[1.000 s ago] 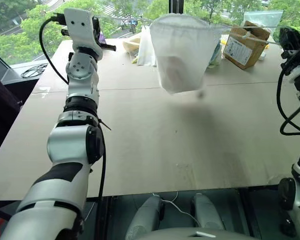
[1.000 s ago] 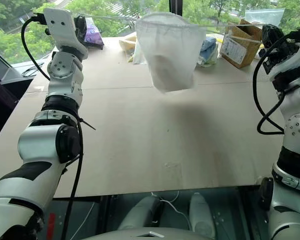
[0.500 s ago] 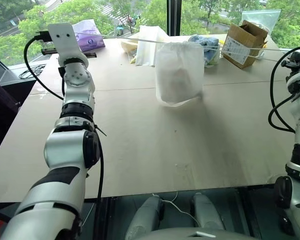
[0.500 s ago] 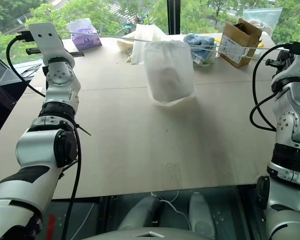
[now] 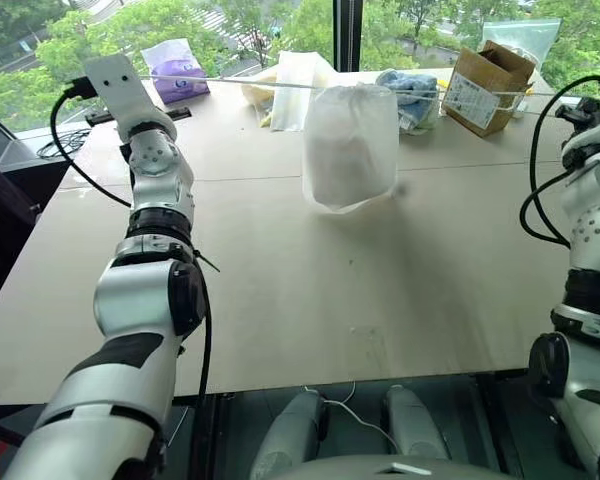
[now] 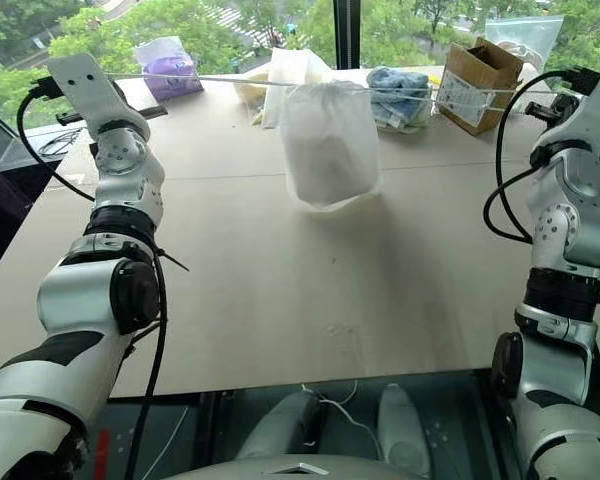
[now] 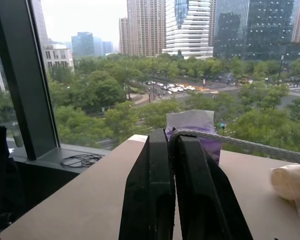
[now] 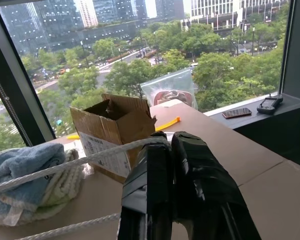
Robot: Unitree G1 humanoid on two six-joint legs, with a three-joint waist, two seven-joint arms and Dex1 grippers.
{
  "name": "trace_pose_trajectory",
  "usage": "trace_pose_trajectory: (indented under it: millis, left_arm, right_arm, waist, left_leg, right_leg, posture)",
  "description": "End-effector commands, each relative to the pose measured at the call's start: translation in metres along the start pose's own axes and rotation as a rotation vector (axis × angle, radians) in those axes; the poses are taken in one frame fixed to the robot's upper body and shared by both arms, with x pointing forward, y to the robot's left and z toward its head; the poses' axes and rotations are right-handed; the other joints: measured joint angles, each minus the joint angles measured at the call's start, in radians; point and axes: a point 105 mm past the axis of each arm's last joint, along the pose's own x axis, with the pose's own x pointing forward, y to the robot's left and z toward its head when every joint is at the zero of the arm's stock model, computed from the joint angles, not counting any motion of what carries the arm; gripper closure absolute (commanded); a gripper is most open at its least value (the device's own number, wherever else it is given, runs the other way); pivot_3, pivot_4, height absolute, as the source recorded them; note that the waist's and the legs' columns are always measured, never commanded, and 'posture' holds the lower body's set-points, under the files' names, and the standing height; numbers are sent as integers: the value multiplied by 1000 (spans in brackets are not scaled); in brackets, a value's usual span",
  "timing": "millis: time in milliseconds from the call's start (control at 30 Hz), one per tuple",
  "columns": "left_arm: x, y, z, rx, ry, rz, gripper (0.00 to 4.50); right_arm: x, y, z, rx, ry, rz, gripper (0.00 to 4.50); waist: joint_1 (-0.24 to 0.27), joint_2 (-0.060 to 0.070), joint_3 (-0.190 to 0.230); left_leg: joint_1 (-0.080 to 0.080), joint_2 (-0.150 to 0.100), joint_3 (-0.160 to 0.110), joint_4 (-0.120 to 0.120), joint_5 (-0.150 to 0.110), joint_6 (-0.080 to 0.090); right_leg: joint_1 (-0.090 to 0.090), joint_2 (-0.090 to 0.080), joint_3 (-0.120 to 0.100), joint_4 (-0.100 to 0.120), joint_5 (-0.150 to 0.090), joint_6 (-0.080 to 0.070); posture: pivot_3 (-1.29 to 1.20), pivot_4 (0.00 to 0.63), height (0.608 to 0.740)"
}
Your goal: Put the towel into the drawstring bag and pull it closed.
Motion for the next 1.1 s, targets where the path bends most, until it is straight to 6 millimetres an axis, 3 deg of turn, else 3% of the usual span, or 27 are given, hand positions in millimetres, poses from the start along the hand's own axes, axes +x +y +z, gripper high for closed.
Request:
trace_pose_trajectory:
  millis: [33,133,200,367,533,633,733,967,1100]
  left_arm:
    - [13,-14,57,-76,-136,-27,4477]
    - [17,-13,80,-110,-185,-12,4477]
    - [17,-13,79,-106,-186,-16,4477]
    - [9,-18,43,-100,-116,-115,4477]
    - [-22,-44,-1,-133,-38,-474,4477]
    - [-39,-35,-10,-129,-17,-613,4477]
    - [-48,-18,-13,-131,10,-623,4477]
    - [-69,-11,-18,-140,62,-670,4477]
    - [-88,-35,-27,-71,104,-807,4477]
  right_arm:
    - [11,24,46,27,-171,63,4500]
    - [15,22,63,36,-245,55,4500]
    - [12,12,56,23,-240,31,4500]
    - [-8,-8,20,-51,-126,47,4500]
    - [-51,2,-28,-108,111,341,4500]
    - [-82,-6,-45,-133,247,500,4500]
    - [-98,-20,-52,-129,332,552,4500]
    - [-93,-27,-46,-116,342,576,4500]
    - [-83,0,-49,-117,319,635,4500]
  waist:
    - [-5,0,0]
    - [-13,0,0]
    - [-17,0,-1]
    - [-20,0,-3]
    - [-24,0,-3]
    - [-27,0,-3]
    - [-30,0,-3]
    - [-9,1,-3]
    - [4,1,-3]
  left_leg:
    - [0,0,0,1,0,0]
    - [-2,0,-1,1,0,1]
    - [-2,0,-1,0,-1,2]
    - [-2,0,-1,-1,-2,3]
    - [-2,0,0,1,-2,3]
    - [-4,0,0,2,-2,3]
    - [-4,1,0,3,-2,3]
    - [5,1,2,6,-5,7]
    - [4,1,2,8,-3,5]
  right_leg:
    - [0,0,0,0,0,0]
    - [-1,-2,-1,-1,0,0]
    - [-1,-3,-1,-1,0,0]
    - [-1,-4,-1,-2,0,0]
    - [-2,0,-1,0,0,0]
    - [-3,0,-1,-1,0,0]
    - [-3,0,0,0,0,0]
    - [7,2,0,0,1,2]
    - [8,2,-1,0,2,2]
  posture:
    - [0,150,740]
    - [0,150,740]
    - [0,150,740]
    - [0,150,740]
    - [0,150,740]
    - [0,150,740]
    - [0,150,740]
    - [0,150,740]
    - [0,150,740]
